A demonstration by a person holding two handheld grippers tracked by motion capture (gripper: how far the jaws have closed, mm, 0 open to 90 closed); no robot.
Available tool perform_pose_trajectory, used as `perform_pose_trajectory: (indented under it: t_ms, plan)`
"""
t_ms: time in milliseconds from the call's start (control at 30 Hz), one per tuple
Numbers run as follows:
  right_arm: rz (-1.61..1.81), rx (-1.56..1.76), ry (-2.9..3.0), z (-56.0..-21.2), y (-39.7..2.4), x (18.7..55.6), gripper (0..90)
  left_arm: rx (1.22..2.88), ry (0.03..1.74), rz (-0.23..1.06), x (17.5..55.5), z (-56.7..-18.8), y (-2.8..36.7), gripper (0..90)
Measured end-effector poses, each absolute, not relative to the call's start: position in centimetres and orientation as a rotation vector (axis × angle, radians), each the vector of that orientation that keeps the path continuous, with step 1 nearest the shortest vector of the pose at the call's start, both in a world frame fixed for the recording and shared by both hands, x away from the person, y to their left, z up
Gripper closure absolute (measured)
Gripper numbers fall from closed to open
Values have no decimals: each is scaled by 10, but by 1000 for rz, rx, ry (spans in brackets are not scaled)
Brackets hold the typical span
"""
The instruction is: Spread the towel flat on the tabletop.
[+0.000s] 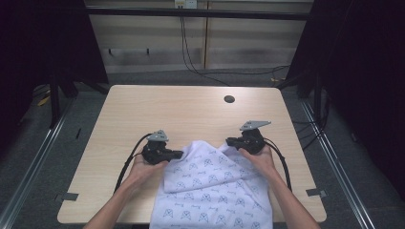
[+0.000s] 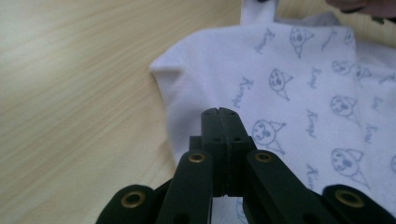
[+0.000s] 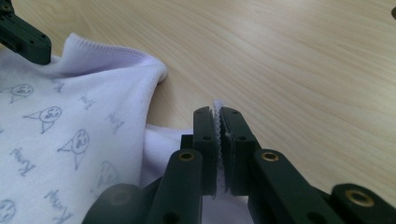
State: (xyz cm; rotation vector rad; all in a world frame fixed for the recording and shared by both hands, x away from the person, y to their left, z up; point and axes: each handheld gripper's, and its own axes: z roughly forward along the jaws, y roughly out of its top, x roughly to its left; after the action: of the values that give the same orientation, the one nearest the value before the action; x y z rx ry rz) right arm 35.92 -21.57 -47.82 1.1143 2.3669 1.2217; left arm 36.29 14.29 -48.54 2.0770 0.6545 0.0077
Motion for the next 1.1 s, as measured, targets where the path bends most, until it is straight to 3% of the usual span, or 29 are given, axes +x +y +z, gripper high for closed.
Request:
perform_pose_trajectory:
  t_ms: [100,133,200,267,333,467,533,600,633,867,1100]
  plan:
    - [1222,1134,2353,-476,-222,357,856,2032,688,29,364,-481,151,900]
    - [1223,1135,2352,-477,-223,356,855,2043,712,39,366,-482,153,873]
    - [1213,1144,2351,-479,-226,355,855,2046,775,59,369,-486,158,714]
    - [1210,1145,2358,-482,-226,355,854,2055,809,78,373,-491,164,687]
    - [1210,1152,2362,-482,-225,355,852,2056,862,66,377,-498,170,600]
    - [1220,1150,2357,-482,-226,356,850,2092,864,50,378,-505,167,559]
    - [1219,1148,2361,-482,-226,355,850,2112,840,41,375,-506,163,640]
    - [1220,1153,2362,-481,-227,355,853,2134,807,39,373,-506,160,818]
    - [1224,1155,2361,-481,-228,354,856,2106,810,47,373,-502,161,853]
    - [1265,1185,2273,-464,-250,342,872,1945,793,95,366,-467,192,872]
    - [1458,1173,2027,-408,-298,320,878,1824,721,178,355,-422,217,873]
